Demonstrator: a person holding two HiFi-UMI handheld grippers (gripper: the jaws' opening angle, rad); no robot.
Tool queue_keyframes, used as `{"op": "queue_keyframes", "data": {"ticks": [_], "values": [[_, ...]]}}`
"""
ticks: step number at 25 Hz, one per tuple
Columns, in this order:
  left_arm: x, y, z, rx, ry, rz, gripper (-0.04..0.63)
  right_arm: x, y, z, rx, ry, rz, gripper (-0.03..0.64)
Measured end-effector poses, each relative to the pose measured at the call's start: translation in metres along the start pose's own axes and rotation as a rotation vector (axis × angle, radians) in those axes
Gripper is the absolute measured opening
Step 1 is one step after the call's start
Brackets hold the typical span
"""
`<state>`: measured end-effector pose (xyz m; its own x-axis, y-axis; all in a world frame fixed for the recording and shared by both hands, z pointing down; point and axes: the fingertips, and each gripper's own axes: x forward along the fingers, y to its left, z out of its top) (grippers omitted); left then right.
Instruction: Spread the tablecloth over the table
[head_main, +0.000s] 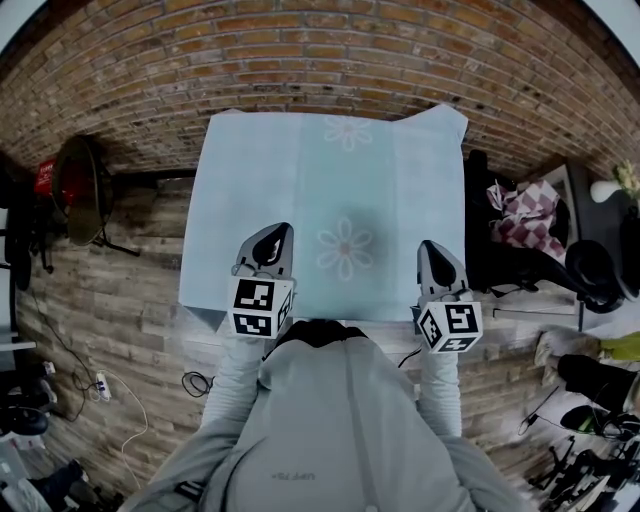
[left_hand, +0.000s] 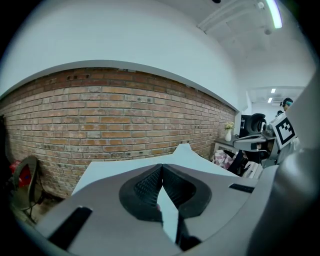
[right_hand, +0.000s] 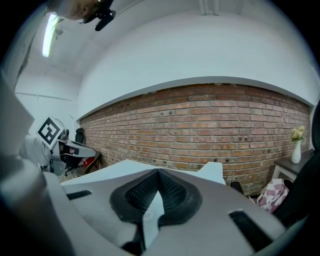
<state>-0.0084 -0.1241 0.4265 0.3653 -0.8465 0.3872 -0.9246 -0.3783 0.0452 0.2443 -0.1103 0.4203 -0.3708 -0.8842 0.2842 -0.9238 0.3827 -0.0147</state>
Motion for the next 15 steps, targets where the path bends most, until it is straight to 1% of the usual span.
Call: {"op": "queue_keyframes", "data": {"ticks": [15], "values": [[0.0019, -0.0047, -0.0021, 0.002, 0.014, 0.003, 0.026, -0.0019, -0.0022, -0.0047, 0.005, 0.007, 0.017, 0.021]]}}
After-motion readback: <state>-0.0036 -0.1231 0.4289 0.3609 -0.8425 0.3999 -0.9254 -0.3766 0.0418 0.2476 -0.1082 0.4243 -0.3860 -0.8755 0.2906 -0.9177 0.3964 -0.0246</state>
